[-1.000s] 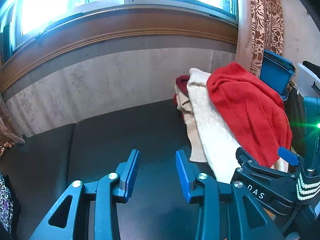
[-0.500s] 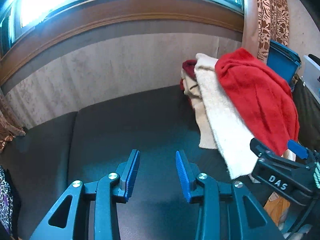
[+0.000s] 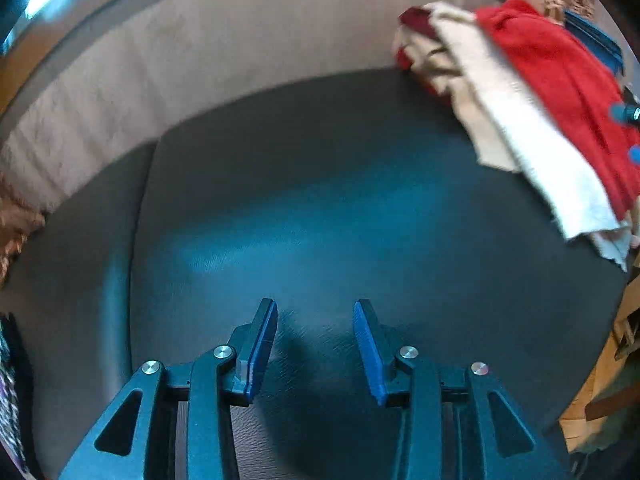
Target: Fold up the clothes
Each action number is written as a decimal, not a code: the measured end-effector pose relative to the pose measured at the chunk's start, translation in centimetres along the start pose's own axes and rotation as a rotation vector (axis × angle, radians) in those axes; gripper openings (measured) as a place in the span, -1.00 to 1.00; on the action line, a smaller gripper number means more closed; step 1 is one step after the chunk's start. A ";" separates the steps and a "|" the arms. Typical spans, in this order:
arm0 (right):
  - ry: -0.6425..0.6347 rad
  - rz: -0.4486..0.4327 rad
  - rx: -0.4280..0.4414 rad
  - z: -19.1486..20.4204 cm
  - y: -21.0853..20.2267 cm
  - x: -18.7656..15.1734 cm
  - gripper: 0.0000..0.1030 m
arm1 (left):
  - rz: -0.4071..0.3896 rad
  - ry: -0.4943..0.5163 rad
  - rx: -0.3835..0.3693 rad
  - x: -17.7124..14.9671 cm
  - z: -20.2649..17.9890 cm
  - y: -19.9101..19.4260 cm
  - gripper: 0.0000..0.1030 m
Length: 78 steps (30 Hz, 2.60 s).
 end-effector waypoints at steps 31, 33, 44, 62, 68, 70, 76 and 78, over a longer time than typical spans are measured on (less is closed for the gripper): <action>0.552 -0.407 0.320 -6.3 1.6 12.3 0.80 | -0.039 -0.076 -0.137 -0.8 2.1 1.9 0.68; 0.482 -0.364 0.306 -6.4 1.6 11.9 0.80 | -0.044 -0.084 -0.149 -1.0 2.2 1.9 0.69; 0.699 -0.456 0.298 -9.2 2.8 11.6 0.93 | -0.033 -0.108 -0.182 -0.9 2.7 2.1 0.69; 0.421 -0.300 0.336 -2.3 4.7 15.1 -0.68 | -0.066 -0.058 -0.144 -1.4 2.0 2.1 0.69; 0.085 -0.176 0.535 8.9 3.6 14.2 -0.68 | -0.068 -0.047 -0.156 -1.5 2.3 2.0 0.69; 0.027 -0.111 0.620 13.1 4.0 11.7 -0.68 | -0.058 -0.044 -0.173 -1.5 2.6 1.9 0.69; 0.041 0.094 0.837 20.5 6.2 2.5 -0.68 | -0.005 -0.158 -0.245 -2.5 5.9 1.4 0.49; 0.069 0.159 0.863 22.0 6.8 -0.9 -0.68 | 0.012 -0.208 -0.241 -3.2 7.4 1.4 0.48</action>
Point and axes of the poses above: each gripper's, at about its wrist camera, not at the fingertips, and y roughly the way its jaws point, z to its left, x to its top, the point moved 4 cm from there along y, roughly the way its jaws point, and after that the axes turned 14 degrees about x, right-handed, at the moved point
